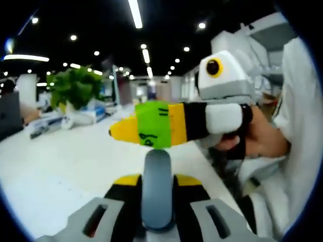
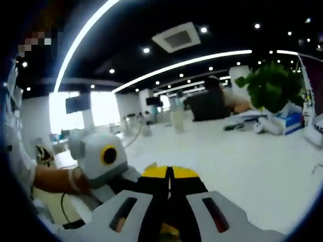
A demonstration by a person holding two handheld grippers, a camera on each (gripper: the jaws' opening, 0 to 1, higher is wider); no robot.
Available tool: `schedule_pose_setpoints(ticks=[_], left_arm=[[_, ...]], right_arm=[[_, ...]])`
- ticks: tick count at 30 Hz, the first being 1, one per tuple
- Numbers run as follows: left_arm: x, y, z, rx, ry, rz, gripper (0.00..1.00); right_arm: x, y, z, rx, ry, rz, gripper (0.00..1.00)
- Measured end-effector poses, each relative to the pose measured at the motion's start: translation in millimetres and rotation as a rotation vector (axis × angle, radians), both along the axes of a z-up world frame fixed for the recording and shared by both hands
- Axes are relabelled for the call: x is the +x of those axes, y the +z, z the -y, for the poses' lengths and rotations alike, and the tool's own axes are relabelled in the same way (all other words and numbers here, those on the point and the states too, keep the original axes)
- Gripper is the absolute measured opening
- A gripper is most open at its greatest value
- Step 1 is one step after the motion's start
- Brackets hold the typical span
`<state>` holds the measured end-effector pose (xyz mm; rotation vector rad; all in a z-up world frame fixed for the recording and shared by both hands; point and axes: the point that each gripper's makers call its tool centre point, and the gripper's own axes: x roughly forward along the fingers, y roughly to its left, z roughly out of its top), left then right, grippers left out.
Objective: Pick up the paper insert the paper into the punch align the paper edges press the punch to punch holes
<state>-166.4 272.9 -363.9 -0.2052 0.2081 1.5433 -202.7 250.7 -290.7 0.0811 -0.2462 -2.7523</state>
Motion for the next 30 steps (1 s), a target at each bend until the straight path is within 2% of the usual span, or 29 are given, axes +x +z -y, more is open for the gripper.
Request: schedule_pose_setpoints(ticks=[2, 5, 13, 19, 21, 23, 25, 27, 30], left_arm=[[-1.0, 1.3, 0, 0.003, 0.001, 0.002, 0.27], [-2.5, 3.8, -1, 0.012, -0.002, 0.004, 0.29], [-2.1, 12.6, -2, 0.046, 0.005, 0.032, 0.48], [-9.0, 20.1, 0, 0.071, 0.029, 0.044, 0.55], [-11.5, 25.6, 2, 0.093, 0.038, 0.056, 0.57], [-16.6, 31.3, 5, 0.083, 0.051, 0.035, 0.58], [-22.6, 47.5, 11, 0.103, 0.071, -0.009, 0.6], [-29.4, 68.1, 22, 0.141, 0.087, -0.012, 0.62], [-35.6, 79.2, 40, 0.162, 0.116, -0.03, 0.62]], right_arm=[[4, 8.3, -7, -0.019, -0.012, -0.022, 0.04], [9, 11.8, -19, 0.01, -0.048, -0.041, 0.04], [20, 0.2, -36, 0.039, -0.085, -0.011, 0.08], [28, -0.8, -45, 0.051, -0.097, -0.003, 0.15], [30, -0.9, -49, 0.068, -0.101, -0.005, 0.15], [32, -3.3, -53, 0.072, -0.108, 0.006, 0.18], [32, -4.9, -55, 0.082, -0.111, 0.009, 0.2], [33, -5.8, -57, 0.082, -0.112, 0.009, 0.21], [34, -7.1, -58, 0.079, -0.105, 0.01, 0.21]])
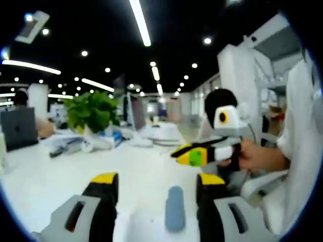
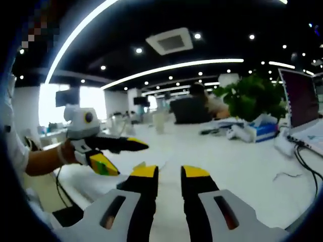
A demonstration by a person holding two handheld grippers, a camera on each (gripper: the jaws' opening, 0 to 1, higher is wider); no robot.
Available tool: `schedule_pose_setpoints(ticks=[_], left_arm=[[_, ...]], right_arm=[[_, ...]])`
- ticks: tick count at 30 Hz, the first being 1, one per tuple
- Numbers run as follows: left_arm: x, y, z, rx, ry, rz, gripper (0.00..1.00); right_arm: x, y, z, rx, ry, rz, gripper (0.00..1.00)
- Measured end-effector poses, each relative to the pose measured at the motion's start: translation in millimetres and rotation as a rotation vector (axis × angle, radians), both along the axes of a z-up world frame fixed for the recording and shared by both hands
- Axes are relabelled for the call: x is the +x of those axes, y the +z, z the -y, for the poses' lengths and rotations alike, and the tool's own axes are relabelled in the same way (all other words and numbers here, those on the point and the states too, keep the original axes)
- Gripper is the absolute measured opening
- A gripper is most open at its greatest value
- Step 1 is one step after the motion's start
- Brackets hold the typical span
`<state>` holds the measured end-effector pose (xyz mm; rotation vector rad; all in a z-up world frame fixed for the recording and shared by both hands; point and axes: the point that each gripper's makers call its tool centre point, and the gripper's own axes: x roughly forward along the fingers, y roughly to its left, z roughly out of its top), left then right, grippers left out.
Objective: Pick up the paper insert the paper into the punch align the paper edges press the punch to punch holes
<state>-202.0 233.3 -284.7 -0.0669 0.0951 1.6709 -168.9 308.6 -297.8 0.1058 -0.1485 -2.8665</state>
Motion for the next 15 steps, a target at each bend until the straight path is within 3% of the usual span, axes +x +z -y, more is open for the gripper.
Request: schedule_pose_setpoints(ticks=[4, 9, 13, 15], left_arm=[[-13.3, -3.8, 35, -0.01, 0.078, -0.004, 0.62], [-26.8, -29.2, 82, -0.056, 0.175, 0.02, 0.62], [-30.1, -44.3, 103, -0.077, 0.205, 0.046, 0.61], [-29.3, -52.9, 112, -0.11, 0.215, 0.025, 0.61]], right_arm=[[1, -3.0, 1, 0.012, 0.023, 0.006, 0.23], [0, -6.9, 0, 0.023, 0.037, 0.009, 0.23], [-1, -11.1, -1, 0.026, 0.045, 0.017, 0.23], [-1, -11.6, -1, 0.023, 0.055, 0.016, 0.24]])
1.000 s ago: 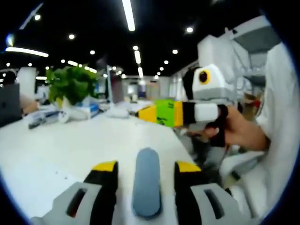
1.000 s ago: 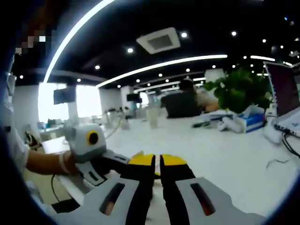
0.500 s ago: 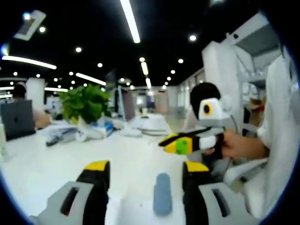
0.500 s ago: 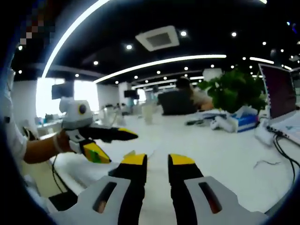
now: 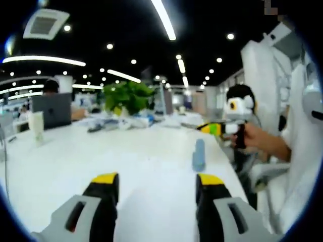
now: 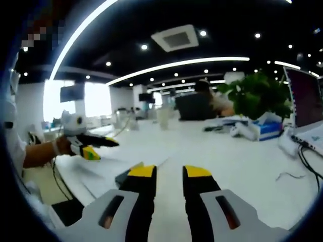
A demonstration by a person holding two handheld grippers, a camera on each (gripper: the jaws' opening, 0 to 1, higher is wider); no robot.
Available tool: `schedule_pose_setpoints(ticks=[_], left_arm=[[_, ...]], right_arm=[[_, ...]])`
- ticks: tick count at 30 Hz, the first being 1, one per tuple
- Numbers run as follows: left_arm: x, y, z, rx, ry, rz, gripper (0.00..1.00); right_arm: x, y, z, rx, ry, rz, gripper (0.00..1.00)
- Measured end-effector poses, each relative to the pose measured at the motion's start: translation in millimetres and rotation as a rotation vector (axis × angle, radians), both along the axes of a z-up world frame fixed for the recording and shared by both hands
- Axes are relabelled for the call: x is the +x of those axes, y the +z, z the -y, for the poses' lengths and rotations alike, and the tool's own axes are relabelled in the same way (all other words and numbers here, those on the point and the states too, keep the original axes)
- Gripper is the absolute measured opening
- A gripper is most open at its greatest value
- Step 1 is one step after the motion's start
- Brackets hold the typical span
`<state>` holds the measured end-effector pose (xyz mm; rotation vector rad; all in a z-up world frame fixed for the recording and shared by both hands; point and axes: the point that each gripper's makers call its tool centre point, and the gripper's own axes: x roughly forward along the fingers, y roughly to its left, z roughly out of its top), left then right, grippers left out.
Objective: Pick up the paper insert the paper into the punch align the paper edges press the punch to punch holes
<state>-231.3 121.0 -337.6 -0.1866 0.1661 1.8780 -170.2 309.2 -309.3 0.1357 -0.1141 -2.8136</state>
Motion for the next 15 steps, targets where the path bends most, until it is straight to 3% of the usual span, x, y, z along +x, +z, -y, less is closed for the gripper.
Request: schedule_pose_setpoints(ticks=[1, 5, 8, 10, 15], left_arm=[[0.7, -3.6, 4, -0.02, -0.002, -0.017, 0.61], [8.0, -12.4, 8, -0.013, -0.031, 0.028, 0.61], [10.0, -21.0, 7, -0.032, -0.044, 0.026, 0.61], [13.2, -24.2, 7, -0.031, -0.058, 0.031, 0.6], [16.4, -27.2, 5, -0.045, -0.078, 0.026, 0.59]], right_arm=[[0, -0.5, 1, 0.01, 0.012, 0.0, 0.24], [3, -5.3, 5, 0.147, 0.126, 0.011, 0.26], [4, -15.0, 8, 0.241, 0.231, 0.044, 0.3], [3, -20.6, 6, 0.295, 0.256, 0.058, 0.31], [7, -15.0, 22, 0.193, 0.456, 0.031, 0.32]])
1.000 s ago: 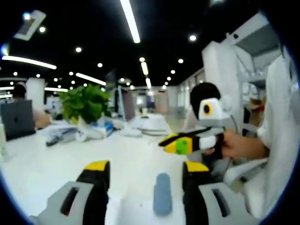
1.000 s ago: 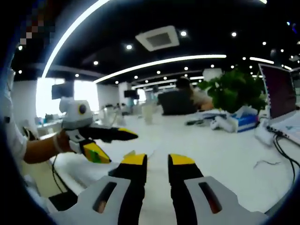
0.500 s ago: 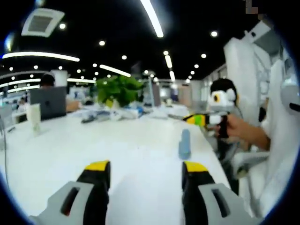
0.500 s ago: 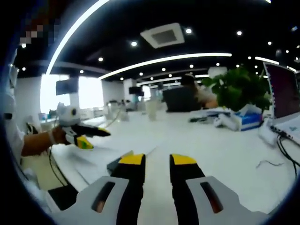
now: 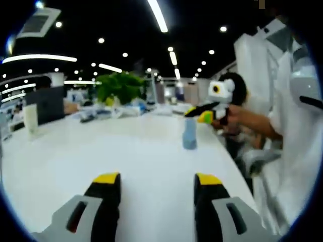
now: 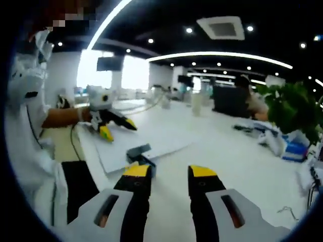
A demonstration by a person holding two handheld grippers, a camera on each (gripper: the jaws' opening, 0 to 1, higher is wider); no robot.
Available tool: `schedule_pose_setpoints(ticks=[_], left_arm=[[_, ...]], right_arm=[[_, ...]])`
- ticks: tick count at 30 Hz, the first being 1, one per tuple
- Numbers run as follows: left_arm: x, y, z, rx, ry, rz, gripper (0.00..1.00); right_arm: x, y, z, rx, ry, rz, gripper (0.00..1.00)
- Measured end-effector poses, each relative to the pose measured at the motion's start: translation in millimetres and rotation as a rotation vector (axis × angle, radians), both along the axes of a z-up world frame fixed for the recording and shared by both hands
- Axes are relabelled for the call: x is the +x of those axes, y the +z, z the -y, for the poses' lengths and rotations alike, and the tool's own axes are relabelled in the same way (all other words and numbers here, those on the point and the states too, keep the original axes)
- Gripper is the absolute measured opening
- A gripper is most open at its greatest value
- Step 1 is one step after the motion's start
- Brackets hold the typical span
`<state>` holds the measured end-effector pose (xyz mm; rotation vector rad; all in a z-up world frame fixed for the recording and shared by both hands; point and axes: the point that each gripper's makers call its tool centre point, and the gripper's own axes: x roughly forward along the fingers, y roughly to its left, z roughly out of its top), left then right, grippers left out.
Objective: Pick up the paper insert the paper into the punch align the paper edges press the punch to punch holes
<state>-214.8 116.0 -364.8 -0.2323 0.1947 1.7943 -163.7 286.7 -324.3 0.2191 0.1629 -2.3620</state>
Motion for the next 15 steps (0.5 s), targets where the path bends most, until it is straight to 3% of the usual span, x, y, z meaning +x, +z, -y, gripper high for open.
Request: schedule_pose_setpoints(ticks=[2, 7, 8, 9, 15], left_arm=[[-1.3, -1.7, 0, -0.006, 0.004, 0.003, 0.58], [0.1, -8.4, 1, -0.034, -0.002, 0.022, 0.57], [-1.1, -6.6, 0, -0.032, -0.011, -0.005, 0.56], [-1.8, -6.9, 0, -0.03, -0.004, 0.013, 0.55], [-4.1, -6.5, 0, -0.03, 0.006, 0.016, 0.53]], right_arm=[[1, -1.3, 6, -0.015, 0.073, 0.013, 0.32], [-4, -19.5, 18, 0.034, 0.231, 0.079, 0.33], [-3, -20.9, 21, 0.022, 0.266, 0.089, 0.34], [-3, -22.6, 24, 0.01, 0.295, 0.105, 0.34], [-4, -36.3, 35, 0.056, 0.412, 0.14, 0.34]])
